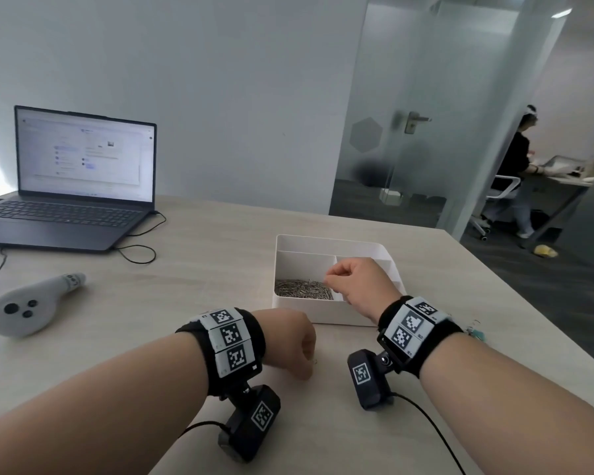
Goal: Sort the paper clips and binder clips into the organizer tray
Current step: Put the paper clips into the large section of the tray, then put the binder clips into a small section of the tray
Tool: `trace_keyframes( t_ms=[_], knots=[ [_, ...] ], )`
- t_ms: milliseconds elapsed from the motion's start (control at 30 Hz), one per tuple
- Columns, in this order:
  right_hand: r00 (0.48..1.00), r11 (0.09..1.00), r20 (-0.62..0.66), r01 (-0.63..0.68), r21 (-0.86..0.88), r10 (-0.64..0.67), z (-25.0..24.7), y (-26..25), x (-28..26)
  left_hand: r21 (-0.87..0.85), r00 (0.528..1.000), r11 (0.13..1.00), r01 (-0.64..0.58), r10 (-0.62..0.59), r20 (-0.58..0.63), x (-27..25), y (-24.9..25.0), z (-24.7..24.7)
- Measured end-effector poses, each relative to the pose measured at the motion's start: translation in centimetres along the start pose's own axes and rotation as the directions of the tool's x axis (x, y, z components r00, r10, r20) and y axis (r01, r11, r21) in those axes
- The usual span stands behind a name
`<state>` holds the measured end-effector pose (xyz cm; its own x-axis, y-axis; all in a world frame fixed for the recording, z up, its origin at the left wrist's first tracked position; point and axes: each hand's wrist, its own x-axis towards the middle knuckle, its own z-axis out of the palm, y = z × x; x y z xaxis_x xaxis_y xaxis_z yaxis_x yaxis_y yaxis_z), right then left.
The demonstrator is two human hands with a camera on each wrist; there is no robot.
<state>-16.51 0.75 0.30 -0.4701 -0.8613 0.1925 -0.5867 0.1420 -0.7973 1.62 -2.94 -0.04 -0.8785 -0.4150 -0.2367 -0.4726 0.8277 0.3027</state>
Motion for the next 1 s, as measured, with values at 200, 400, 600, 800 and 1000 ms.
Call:
trace_keyframes(
  t_ms=[200, 400, 600, 800, 1000],
  knots=[
    [0.997, 0.985, -0.037, 0.071, 0.157, -0.066, -0.9, 0.6, -1.8, -0.091, 0.991, 0.993, -0.077, 0.066, -0.115, -0.1, -1.4, -0.5],
    [0.983, 0.947, -0.178, 0.099, 0.306, -0.045, -2.5, 2.7, -4.8, -0.226, 0.875, 0.971, -0.073, -0.047, -0.482, 1.5, -2.1, -1.8],
    [0.966, 0.911, -0.255, 0.136, 0.390, -0.035, -4.1, 4.4, -6.5, -0.266, 0.773, 0.959, 0.095, -0.239, -0.587, 4.2, -2.7, -2.6],
    [0.926, 0.926, -0.376, 0.167, 0.340, -0.029, -6.7, 6.4, -8.1, -0.148, 0.796, 0.974, 0.170, -0.224, -0.563, 5.5, -2.0, -2.4],
    [0.853, 0.942, -0.517, 0.116, 0.314, 0.067, -11.2, 9.6, -9.4, -0.197, 0.731, 0.974, -0.110, -0.055, -0.680, 6.1, 2.3, -1.3]
  ],
)
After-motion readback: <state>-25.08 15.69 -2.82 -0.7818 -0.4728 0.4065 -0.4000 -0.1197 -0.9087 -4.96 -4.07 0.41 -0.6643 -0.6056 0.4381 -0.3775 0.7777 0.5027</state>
